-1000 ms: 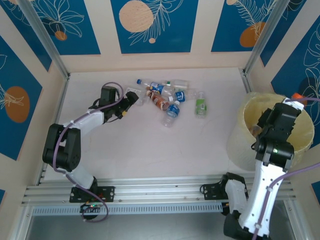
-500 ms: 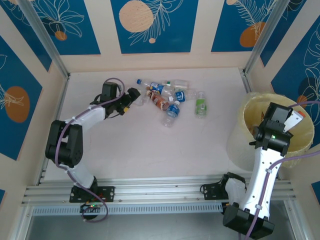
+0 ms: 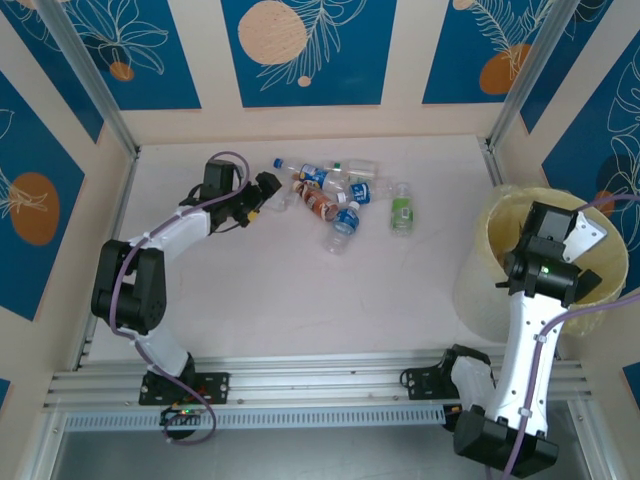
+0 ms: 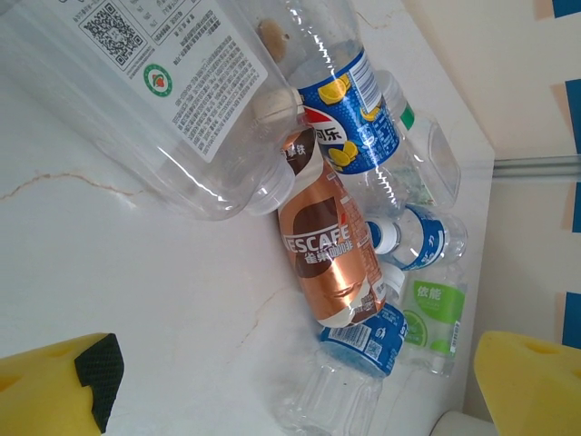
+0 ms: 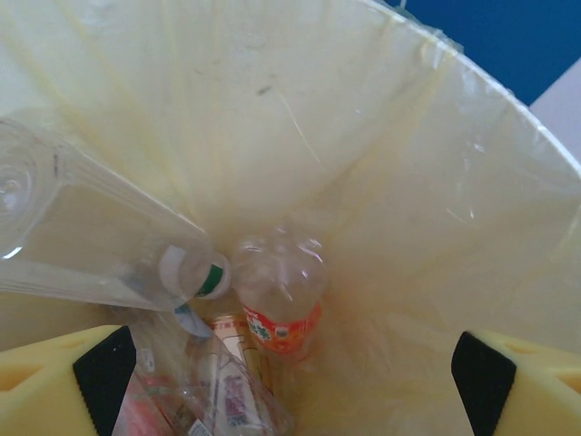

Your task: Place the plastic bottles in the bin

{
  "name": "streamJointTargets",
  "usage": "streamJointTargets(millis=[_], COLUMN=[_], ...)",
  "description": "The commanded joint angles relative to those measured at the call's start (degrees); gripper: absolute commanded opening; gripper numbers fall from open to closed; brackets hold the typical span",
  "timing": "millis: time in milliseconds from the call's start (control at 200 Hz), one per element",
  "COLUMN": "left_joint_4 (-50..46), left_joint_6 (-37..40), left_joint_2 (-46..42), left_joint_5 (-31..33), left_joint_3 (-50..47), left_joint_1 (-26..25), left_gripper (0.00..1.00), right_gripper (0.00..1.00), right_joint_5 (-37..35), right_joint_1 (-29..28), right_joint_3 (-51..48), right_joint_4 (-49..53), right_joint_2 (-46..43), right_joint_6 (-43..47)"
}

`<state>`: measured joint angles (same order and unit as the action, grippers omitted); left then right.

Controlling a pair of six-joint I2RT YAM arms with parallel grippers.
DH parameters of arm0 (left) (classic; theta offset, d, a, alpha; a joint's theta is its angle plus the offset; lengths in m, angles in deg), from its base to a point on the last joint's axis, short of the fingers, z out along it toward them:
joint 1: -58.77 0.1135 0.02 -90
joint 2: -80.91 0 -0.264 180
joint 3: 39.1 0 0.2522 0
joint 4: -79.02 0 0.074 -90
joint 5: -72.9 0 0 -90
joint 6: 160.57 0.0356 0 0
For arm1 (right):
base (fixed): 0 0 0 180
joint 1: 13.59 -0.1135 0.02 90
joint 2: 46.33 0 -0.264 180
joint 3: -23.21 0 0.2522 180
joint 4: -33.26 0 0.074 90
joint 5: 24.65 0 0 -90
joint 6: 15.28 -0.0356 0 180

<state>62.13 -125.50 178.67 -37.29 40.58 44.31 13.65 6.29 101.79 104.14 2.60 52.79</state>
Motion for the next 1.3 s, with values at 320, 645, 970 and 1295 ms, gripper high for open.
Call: streamJointTargets(millis=[320,645,970,1295], left_joint_4=[-1.15,-0.90,-0.19,2.24], left_joint_6=[1.42,1.66,1.23,-0.08], left_joint_2=[-2.52,-3.58,-3.10,-3.41], left_joint_5=[0.12,0.80,0.67,0.23], left_joint_3=[-2.10,-3.84,-4.69,-5.86], left_joint_1=[0.73,1.01,1.27,1.36], left_gripper=[1.00,1.00,1.00,1.00], right_gripper=[0.94,1.00,1.00,1.00], right_joint_5=[-3.54,0.59,7.49,21.60], right_joint_1=[-8.93,-12.64,-20.60,-35.41], right_joint_3=[4.08,4.66,4.50,4.76], right_joint_4=[-0.17,-2.95,-9.70,-23.75], right_joint_2=[-0.13,-2.51,-3.24,-1.60], right_joint_6=[-1.92,-2.68,-1.71,3.11])
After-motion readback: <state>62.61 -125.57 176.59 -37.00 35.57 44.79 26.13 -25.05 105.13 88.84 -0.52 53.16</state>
